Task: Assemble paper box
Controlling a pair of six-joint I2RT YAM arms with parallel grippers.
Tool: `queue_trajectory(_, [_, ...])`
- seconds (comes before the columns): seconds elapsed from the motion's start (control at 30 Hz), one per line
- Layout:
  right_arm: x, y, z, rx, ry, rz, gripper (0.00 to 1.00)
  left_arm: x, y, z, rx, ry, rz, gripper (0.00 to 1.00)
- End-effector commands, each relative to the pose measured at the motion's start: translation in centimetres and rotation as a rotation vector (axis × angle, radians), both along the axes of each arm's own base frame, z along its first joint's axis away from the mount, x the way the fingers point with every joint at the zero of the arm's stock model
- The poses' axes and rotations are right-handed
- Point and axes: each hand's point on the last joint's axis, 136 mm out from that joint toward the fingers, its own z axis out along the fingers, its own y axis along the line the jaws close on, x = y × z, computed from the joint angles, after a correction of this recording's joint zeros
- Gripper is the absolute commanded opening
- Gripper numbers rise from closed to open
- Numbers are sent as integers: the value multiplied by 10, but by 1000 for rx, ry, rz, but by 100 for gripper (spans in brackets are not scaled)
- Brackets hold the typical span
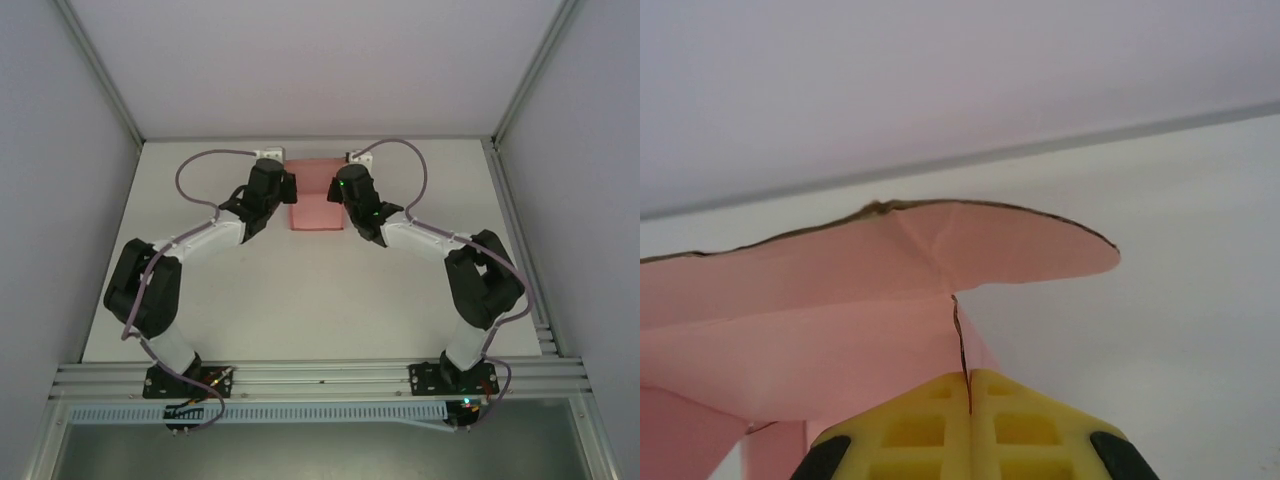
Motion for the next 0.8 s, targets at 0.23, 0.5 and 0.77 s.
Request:
queue_trajectory(0.23, [0,29,-14,78,-56,55,4,4,-37,-30,-134,17,-92,0])
queue_trajectory(0.5, [-12,29,-31,91,-52,76,3,-5,-36,-50,-164,5,-106,0])
queue_trajectory(0.77, [-37,21,-59,63,-61,102,5,-47,-34,-49,-140,-130,-178,0])
